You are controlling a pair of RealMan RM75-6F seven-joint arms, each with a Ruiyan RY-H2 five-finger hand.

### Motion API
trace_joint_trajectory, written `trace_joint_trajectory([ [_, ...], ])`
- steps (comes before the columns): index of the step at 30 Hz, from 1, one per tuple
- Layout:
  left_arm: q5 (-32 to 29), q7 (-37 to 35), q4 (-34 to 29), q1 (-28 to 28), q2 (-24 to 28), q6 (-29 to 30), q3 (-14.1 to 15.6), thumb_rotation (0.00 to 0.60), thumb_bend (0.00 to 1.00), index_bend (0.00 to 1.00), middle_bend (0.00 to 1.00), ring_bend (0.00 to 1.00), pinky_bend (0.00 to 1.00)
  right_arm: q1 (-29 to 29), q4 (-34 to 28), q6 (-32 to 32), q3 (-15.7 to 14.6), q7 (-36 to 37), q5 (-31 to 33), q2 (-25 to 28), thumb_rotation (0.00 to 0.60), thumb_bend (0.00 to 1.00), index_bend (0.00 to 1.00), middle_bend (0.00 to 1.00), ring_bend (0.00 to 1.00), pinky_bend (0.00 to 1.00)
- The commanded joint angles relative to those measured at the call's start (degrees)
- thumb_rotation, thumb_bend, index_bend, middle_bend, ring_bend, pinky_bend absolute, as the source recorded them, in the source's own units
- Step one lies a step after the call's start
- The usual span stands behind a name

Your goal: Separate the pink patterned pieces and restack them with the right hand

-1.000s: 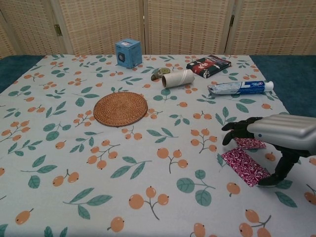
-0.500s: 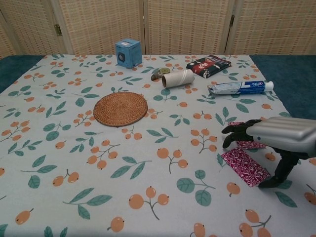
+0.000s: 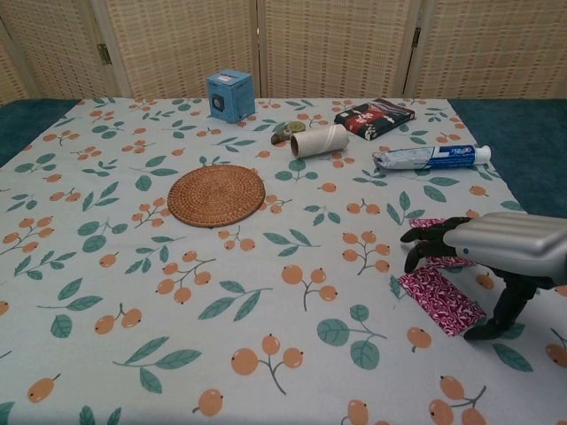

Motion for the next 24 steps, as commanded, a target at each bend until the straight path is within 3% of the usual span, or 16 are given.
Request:
trace_joint_trajectory([
  [1,-0.01,-0.06,0.04,-0.01,0.0,-0.04,0.0,0.6,0.17,0.11,0.0,0.09,0.0,-0.25,0.01,0.48,0.08,0.16,-0.2,-0.06,0.548,0.21,0.28,0.07,0.0,0.0],
  [11,0.09,-0.24,0.14,0.02,-0.01,0.08,-0.06,0.6,0.17,0.11,0.0,0.09,0.0,-1.03,-2.67,2.2,0.89,1.97,-1.19,1.61,0.55,0.21,0.33,0.08,0.0,0.0],
  [24,0.26,-0.2,0.25,-0.19,-0.08,-0.37,0.05,0.6,0.17,0.11,0.0,0.09,0.0,-1.33,-4.31,3.67,5.56,7.67,2.89,4.43,0.549,0.21,0.33,0.08,0.0,0.0],
])
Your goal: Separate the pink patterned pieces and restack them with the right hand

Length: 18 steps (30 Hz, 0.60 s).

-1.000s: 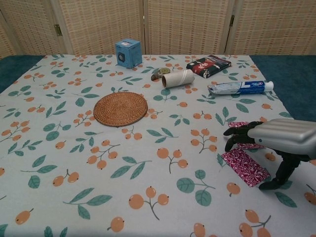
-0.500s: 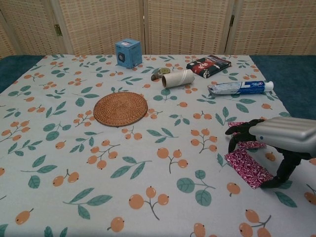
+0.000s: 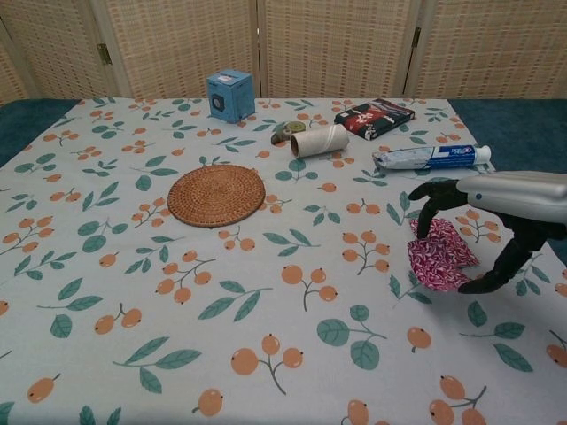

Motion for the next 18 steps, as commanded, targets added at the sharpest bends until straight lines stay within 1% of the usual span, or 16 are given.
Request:
trace_joint_trajectory([
  [1,-0.16,-0.08,0.03,0.02,-0.04,0.0,-0.06,0.6,0.17,0.11,0.0,0.09,0.0,0.04,1.1,0.27,1.36,0.98,2.23,0.2,0.549,0.21,0.33,0.08,0.0,0.0],
  [6,-0.01,0.0,0.04,-0.11,-0.12,-0.06,-0.09,0.6,0.17,0.11,0.0,0.09,0.0,0.75,4.0,-1.52,3.26,3.05,6.76,-0.39,0.549,0.21,0.33,0.08,0.0,0.0],
  [12,-0.04,0.26,-0.01,-0.27,-0.13,-0.21,-0.17,0.6,0.17,0.11,0.0,0.09,0.0,1.97,8.66,-4.71,4.63,5.18,11.71,-2.55,0.549,0.21,0.31,0.08,0.0,0.0],
  [18,-0.28,0.32,0.0,-0.38,-0.11,-0.53,-0.2,0.6,0.17,0.11,0.0,0.09,0.0,2.86,11.61,-6.49,5.44,6.54,14.16,-4.24,0.548,0.21,0.29,0.08,0.0,0.0],
])
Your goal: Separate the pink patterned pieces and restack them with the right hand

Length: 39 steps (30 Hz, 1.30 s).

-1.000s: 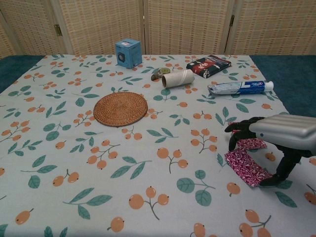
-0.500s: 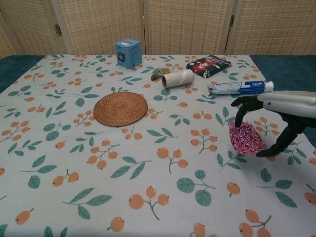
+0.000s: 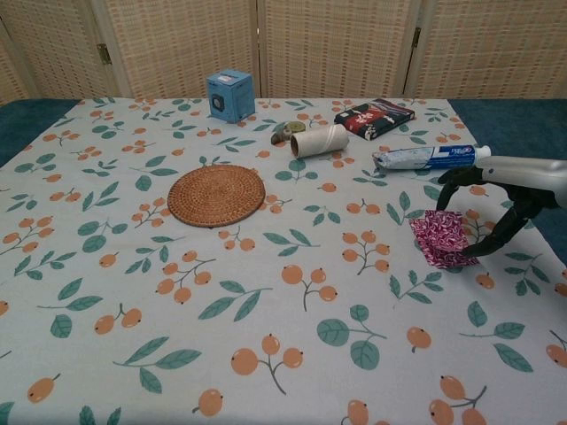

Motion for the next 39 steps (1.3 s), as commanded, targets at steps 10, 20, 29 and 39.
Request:
trace_joint_trajectory([
  [10,-0.33,-0.45,0.51,-0.07,-0.24,-0.26,-0.06,0.6,0.17,0.11,0.0,0.09,0.0,1.51,1.48,-1.83,0.06,0.13,2.23,-1.37,0.548,0.21,0.26,0.08,0.0,0.0],
  [20,-0.24,-0.68,0.97,-0.07,-0.49,-0.32,0.04,0.6,0.17,0.11,0.0,0.09,0.0,1.93,1.14,-1.47,-0.92,-1.25,2.94,-1.33,0.548,0.21,0.23,0.08,0.0,0.0],
  [29,-0.24,-0.63,0.9,-0.04,-0.48,-0.23,0.04,0.6,0.17,0.11,0.0,0.09,0.0,1.99,1.17,-1.15,-1.42,-1.4,2.33,-1.24,0.546,0.21,0.2,0.07,0.0,0.0],
  [39,-0.11,-0.61,0.66,-0.11,-0.21,-0.02,-0.07,0.6,0.17,0.11,0.01,0.09,0.0,0.74,-0.69,1.63,-1.12,-0.26,0.04,0.58,0.548,0.21,0.19,0.07,0.0,0.0],
])
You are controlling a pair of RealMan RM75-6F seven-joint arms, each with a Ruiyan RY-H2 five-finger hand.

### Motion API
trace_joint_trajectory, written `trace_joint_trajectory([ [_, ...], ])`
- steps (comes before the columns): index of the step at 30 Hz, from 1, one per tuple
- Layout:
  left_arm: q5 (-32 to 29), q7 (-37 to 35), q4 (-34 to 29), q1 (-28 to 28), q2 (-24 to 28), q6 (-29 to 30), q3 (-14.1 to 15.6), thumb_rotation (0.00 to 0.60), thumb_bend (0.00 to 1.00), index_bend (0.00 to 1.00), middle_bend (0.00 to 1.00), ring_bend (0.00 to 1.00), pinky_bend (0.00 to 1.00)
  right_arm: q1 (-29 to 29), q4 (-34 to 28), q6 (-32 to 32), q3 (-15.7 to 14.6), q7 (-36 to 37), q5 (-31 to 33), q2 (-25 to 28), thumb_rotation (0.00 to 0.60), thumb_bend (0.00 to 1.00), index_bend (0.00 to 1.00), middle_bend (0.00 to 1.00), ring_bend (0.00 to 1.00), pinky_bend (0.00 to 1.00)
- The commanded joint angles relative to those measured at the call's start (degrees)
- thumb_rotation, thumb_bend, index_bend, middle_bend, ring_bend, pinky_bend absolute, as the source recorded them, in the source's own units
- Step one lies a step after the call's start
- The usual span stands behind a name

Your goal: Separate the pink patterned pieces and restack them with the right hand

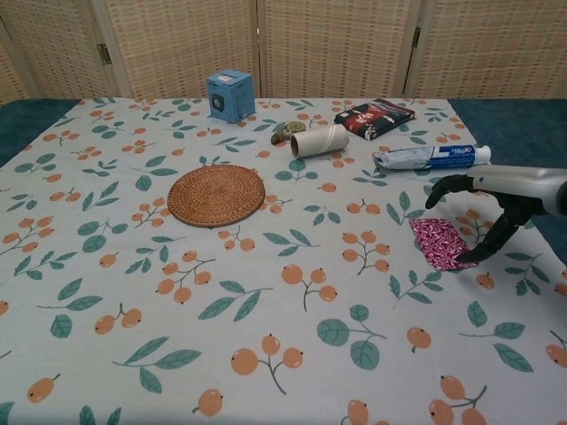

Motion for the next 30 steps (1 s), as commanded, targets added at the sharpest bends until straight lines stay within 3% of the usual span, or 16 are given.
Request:
trace_joint_trajectory([
  [1,0.11,-0.11,-0.09,-0.04,0.11,0.16,-0.08,0.6,0.17,0.11,0.01,0.09,0.0,-1.47,-2.3,2.89,0.22,0.89,-2.26,2.04,0.547,0.21,0.19,0.07,0.0,0.0],
  [9,0.16,0.68,-0.58,-0.38,-0.08,0.53,-0.67,0.6,0.17,0.11,0.01,0.09,0.0,-11.11,-11.21,20.56,-1.91,3.77,-16.06,9.58,0.562,0.21,0.19,0.09,0.01,0.0],
  [17,0.98,2.93,-1.56,-1.04,-1.14,2.24,-2.03,0.6,0.17,0.12,0.01,0.08,0.0,-22.58,-13.99,37.64,-5.62,7.51,-26.89,13.62,0.567,0.21,0.19,0.09,0.01,0.0],
  [24,1.38,4.94,-2.57,-1.57,-2.74,4.22,-3.63,0.6,0.17,0.12,0.01,0.08,0.0,-29.08,-13.74,44.32,-7.69,11.44,-31.53,15.7,0.567,0.21,0.19,0.09,0.01,0.0],
  [30,1.49,6.06,-2.81,-1.99,-3.47,5.19,-4.58,0.6,0.17,0.13,0.02,0.08,0.0,-31.09,-12.61,44.75,-7.72,12.92,-33.11,15.69,0.569,0.21,0.19,0.09,0.01,0.0],
])
